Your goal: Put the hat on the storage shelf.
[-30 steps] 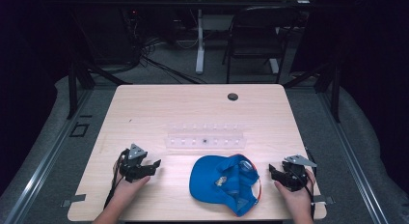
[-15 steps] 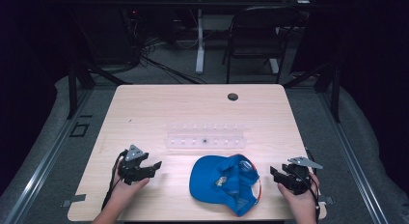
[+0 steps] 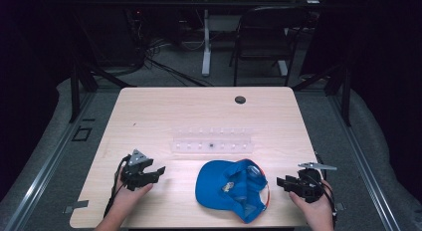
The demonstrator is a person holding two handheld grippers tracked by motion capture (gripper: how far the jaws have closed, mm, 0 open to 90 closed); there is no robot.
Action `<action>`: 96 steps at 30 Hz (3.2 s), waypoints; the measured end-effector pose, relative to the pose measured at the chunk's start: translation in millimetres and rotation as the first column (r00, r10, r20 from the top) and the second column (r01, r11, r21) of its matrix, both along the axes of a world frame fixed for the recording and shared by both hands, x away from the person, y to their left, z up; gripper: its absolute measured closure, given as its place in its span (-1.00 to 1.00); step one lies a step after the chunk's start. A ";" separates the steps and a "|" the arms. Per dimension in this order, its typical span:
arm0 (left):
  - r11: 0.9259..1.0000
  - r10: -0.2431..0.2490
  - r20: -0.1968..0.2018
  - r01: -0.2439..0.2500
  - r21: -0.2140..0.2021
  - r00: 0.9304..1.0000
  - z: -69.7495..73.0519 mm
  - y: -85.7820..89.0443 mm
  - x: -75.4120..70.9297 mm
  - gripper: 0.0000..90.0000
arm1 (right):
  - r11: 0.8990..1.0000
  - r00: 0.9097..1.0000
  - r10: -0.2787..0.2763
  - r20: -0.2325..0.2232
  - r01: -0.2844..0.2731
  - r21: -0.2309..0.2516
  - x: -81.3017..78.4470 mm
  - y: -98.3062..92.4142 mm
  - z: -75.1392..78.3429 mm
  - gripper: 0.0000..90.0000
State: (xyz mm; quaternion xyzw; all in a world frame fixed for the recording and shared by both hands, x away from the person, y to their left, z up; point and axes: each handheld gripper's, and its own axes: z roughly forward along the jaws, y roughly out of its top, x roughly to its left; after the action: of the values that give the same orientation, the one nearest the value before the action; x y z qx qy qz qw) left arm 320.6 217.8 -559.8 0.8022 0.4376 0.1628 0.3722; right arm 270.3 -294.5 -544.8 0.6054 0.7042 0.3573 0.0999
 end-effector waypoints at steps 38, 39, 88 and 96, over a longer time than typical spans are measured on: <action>1.000 0.010 -0.004 -0.010 0.010 1.000 -2.0 -0.8 4.1 0.01 | 0.982 0.985 0.144 -0.099 -0.130 0.140 -5.1 13.3 11.2 0.30; 1.000 0.008 -0.006 -0.008 0.012 1.000 -2.0 -1.0 4.1 0.00 | 0.980 0.984 0.146 -0.098 -0.130 0.149 -5.6 14.3 8.8 0.30; 1.000 0.007 -0.006 -0.006 0.024 1.000 -3.2 -2.8 4.0 0.00 | 0.932 0.961 0.224 -0.161 -0.163 0.324 -4.0 26.4 -1.5 0.68; 1.000 0.005 -0.006 -0.004 0.025 1.000 -3.3 -2.9 3.9 0.00 | 0.936 0.961 0.205 -0.186 -0.138 0.323 -1.6 23.8 4.2 0.71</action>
State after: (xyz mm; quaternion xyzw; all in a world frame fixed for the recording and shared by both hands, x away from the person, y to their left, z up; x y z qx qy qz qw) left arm 324.5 214.9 -563.1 0.8063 0.4384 0.1667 0.3604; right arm 268.7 -270.8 -540.6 0.5847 0.6970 0.4017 -0.1044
